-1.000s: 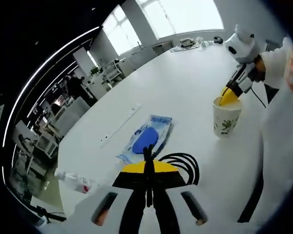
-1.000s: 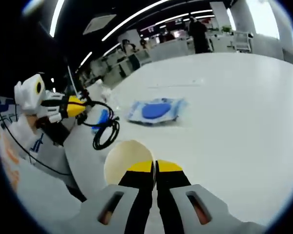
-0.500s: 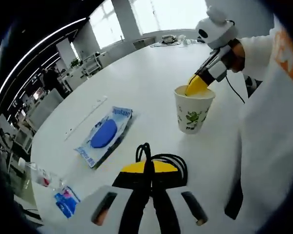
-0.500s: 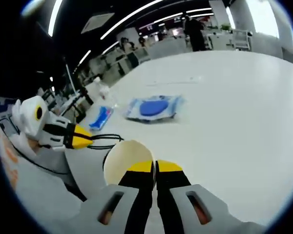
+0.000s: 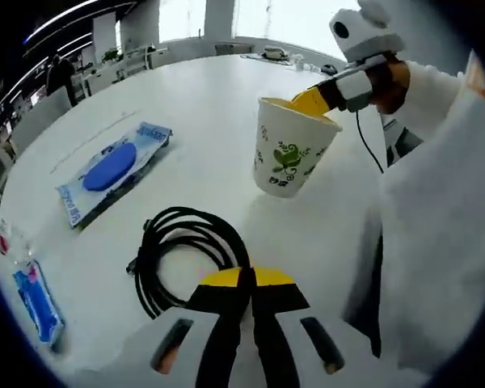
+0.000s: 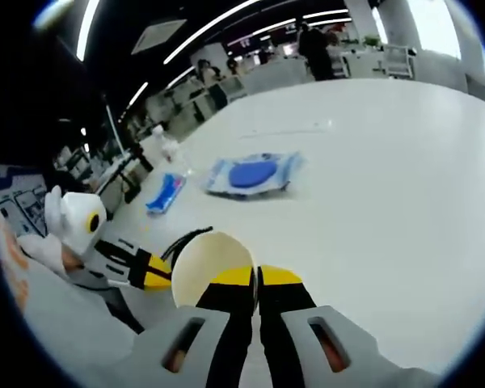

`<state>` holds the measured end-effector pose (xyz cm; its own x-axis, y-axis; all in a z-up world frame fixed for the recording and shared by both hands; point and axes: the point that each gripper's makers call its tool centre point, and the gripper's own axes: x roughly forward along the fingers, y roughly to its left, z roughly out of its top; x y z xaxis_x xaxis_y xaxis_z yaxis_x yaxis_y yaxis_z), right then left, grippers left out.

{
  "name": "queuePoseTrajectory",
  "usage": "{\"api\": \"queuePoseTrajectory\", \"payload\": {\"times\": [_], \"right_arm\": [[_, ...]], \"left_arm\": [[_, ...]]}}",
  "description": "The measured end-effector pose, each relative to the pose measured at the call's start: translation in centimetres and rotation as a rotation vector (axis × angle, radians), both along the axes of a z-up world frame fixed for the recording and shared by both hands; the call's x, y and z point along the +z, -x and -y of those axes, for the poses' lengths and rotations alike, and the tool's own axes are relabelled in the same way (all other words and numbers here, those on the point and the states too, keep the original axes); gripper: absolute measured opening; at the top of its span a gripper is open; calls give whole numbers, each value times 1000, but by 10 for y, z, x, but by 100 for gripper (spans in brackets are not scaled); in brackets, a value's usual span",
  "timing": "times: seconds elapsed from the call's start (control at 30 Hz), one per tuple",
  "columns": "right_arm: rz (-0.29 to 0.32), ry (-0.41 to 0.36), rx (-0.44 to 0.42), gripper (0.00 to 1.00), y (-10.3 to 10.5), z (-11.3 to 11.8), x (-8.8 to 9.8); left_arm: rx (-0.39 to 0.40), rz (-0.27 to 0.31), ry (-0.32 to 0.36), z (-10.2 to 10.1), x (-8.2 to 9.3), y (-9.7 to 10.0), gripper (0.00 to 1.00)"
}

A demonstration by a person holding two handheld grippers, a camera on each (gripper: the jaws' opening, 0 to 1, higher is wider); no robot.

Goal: Arrange the tabletop items into an orderly group along one side of the table until the central work area is clear of visible clutter.

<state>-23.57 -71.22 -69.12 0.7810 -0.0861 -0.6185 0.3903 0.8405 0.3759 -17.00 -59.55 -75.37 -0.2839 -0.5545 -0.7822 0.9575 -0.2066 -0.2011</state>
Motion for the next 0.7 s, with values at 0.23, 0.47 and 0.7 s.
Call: {"api": "queuePoseTrajectory", "payload": {"times": [0.23, 0.47, 0.7], "right_arm": [[-9, -7, 18, 0, -4, -2, -2], [-20, -12, 39, 0, -7, -5, -4], [-25, -6, 56, 0, -11, -7, -3]], "left_arm": [[-12, -2, -37, -3, -18, 2, 1], [69, -39, -44, -3, -7, -6, 17], [176, -30, 119, 16, 35, -32, 40]]}}
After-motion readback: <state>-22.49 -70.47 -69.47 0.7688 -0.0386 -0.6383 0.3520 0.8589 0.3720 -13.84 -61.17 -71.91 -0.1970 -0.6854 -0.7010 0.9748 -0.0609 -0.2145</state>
